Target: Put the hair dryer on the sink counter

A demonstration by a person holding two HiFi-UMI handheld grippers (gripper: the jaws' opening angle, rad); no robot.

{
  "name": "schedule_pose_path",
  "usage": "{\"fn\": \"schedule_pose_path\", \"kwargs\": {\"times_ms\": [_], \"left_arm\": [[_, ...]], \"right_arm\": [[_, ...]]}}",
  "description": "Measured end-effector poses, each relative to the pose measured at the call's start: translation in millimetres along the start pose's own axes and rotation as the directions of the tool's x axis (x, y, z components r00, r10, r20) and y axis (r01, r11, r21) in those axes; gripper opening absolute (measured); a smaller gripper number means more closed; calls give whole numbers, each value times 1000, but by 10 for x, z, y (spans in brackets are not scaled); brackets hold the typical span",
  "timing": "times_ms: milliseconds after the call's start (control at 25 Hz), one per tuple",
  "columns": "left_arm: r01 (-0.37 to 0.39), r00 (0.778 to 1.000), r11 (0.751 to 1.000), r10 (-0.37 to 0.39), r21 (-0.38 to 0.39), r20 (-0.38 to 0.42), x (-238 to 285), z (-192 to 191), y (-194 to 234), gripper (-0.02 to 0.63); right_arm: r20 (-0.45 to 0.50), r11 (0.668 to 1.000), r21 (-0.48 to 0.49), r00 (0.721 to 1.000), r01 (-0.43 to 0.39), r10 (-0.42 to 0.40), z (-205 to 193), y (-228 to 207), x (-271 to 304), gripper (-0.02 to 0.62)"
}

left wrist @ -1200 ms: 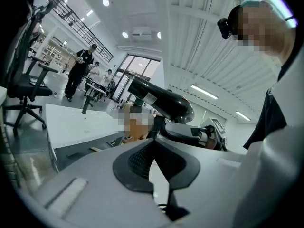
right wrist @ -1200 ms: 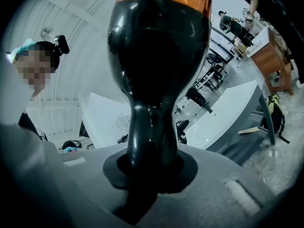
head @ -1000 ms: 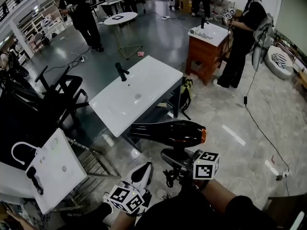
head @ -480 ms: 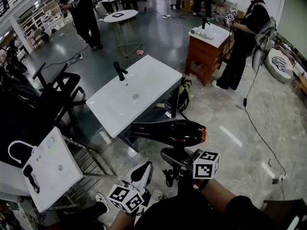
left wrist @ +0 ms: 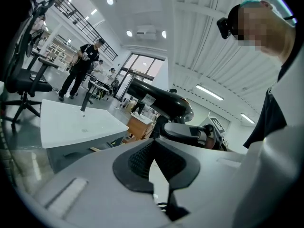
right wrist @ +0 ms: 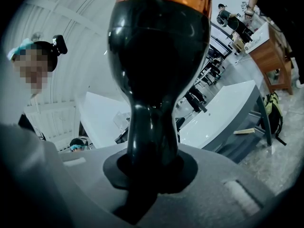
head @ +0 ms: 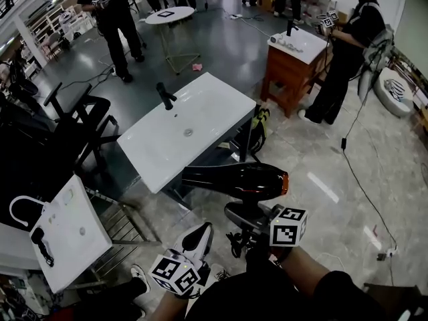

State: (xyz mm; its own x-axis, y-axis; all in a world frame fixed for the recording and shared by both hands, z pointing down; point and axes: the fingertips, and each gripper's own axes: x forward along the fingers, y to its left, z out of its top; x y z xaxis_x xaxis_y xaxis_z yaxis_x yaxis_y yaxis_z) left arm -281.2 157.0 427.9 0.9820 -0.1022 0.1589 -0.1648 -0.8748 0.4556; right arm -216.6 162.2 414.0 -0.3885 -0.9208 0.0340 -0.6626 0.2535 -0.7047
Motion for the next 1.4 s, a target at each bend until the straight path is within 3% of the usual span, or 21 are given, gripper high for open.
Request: {"fn": "schedule_pose_path", "kwargs": {"times_ms": [840,1400], "left_arm": [[-53,998,999,53,3,14,1054,239,75,3],[-96,995,995,94,36,43,1615,464,14,3]], "right_arm": [[-21,999,23,999,-34,35,760,-844,-148,49],[-41,996,16,995,-86,86,1206,-1172,-272,49]]}}
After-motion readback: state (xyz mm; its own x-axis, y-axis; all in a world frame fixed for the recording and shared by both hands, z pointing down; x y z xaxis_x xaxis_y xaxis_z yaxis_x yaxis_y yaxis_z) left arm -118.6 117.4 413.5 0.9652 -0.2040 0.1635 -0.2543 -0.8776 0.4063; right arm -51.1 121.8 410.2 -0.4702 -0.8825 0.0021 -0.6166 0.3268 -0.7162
